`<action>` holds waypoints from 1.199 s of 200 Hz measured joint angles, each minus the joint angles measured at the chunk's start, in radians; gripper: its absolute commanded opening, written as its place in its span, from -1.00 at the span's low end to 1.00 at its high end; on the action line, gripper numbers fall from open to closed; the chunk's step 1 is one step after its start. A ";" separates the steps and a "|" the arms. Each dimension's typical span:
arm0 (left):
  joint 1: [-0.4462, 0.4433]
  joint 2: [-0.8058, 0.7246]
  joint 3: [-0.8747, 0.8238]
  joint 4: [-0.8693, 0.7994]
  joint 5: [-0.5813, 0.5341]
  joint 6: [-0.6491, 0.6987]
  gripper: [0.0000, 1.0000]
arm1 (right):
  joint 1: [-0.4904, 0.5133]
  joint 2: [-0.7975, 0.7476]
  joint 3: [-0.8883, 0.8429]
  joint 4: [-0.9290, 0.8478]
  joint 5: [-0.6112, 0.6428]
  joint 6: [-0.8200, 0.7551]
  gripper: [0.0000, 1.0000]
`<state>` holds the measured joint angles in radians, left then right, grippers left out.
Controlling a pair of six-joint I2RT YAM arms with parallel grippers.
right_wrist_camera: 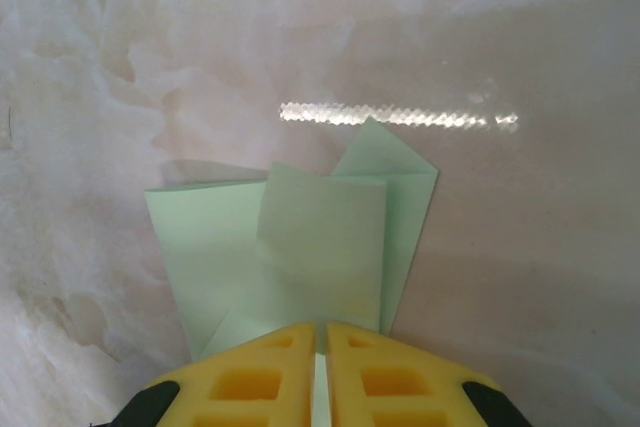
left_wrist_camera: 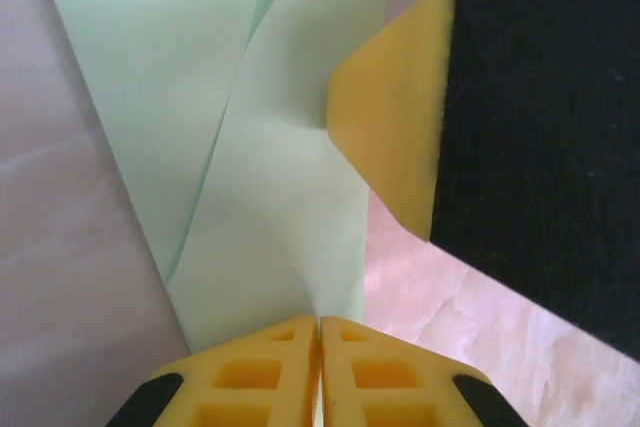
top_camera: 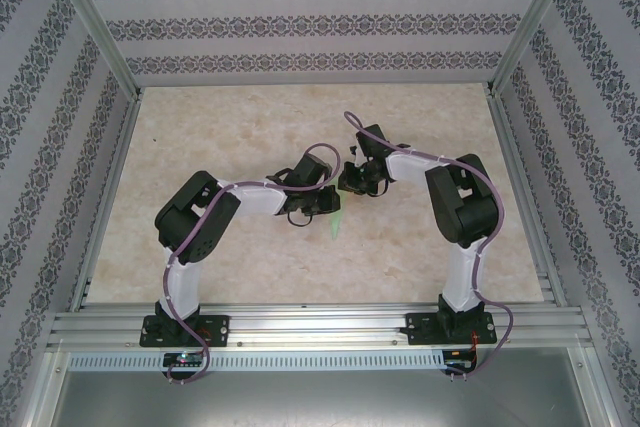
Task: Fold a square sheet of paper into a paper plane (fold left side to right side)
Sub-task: Fold the wing for the fifth time at the center of the table.
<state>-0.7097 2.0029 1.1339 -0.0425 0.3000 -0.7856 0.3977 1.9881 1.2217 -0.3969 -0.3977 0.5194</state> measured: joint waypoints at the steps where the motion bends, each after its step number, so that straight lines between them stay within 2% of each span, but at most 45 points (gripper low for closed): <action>1: 0.000 0.000 0.000 0.000 0.000 0.000 -0.76 | 0.000 0.000 0.001 -0.001 0.000 0.000 -0.75; 152: -0.005 -0.002 -0.023 0.047 -0.014 0.000 -0.78 | -0.048 0.089 0.139 -0.139 -0.074 -0.043 -0.74; 240: -0.006 -0.002 -0.029 0.061 -0.019 0.000 -0.78 | -0.096 0.135 0.217 -0.133 -0.047 -0.043 -0.74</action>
<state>-0.7158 2.0010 1.1046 0.0185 0.2813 -0.7856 0.3016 2.1227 1.4387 -0.5301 -0.4446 0.4759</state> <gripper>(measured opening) 0.109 0.131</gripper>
